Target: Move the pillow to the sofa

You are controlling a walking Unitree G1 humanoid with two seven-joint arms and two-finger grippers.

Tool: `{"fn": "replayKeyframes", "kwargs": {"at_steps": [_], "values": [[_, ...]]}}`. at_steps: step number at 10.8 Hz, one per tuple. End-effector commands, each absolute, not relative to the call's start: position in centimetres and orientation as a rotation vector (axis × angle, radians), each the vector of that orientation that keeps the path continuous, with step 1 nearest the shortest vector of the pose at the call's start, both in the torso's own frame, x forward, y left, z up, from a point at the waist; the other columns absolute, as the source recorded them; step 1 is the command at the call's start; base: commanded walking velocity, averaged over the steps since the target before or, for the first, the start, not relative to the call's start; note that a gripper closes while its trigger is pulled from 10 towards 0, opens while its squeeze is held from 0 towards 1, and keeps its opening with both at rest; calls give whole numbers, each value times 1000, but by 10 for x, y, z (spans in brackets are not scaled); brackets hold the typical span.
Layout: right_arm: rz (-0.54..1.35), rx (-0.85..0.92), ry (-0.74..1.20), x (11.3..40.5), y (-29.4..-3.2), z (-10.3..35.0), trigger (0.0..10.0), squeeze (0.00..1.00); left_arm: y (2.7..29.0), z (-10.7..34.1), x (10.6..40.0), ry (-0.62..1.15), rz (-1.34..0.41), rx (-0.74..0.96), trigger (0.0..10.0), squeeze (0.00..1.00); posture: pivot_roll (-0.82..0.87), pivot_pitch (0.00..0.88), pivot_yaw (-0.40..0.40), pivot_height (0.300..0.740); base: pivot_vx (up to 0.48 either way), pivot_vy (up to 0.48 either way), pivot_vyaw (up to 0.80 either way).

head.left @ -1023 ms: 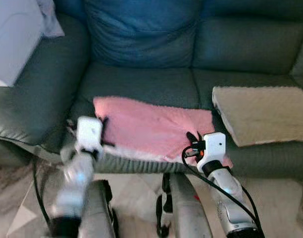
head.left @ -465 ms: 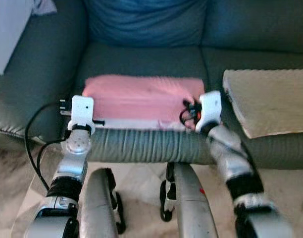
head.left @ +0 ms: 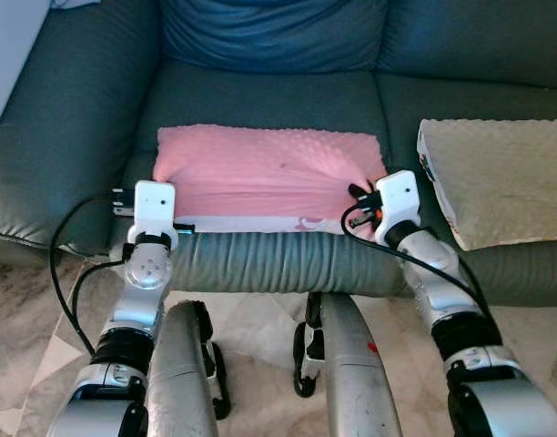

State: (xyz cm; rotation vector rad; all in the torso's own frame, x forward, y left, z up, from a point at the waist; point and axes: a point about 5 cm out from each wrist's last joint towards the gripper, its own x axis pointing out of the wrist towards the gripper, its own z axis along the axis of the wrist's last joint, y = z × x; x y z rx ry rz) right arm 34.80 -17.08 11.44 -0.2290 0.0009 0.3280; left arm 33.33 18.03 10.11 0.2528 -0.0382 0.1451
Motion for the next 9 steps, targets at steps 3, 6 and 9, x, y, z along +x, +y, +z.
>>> {"fn": "replayKeyframes", "kwargs": {"at_steps": [3,6,9], "values": [[196,-233,33,344,-204,107,10000,1000,210,93,324,-8,306,232,10000,1000,-42,366,-31,605,0,0,0],[192,-252,10,349,-203,110,10000,1000,212,99,325,-49,319,211,10000,1000,-38,360,-34,605,0,0,0],[177,-278,-39,350,-194,112,10000,1000,210,99,322,-74,317,200,10000,1000,-44,309,-36,605,0,0,0]]}}
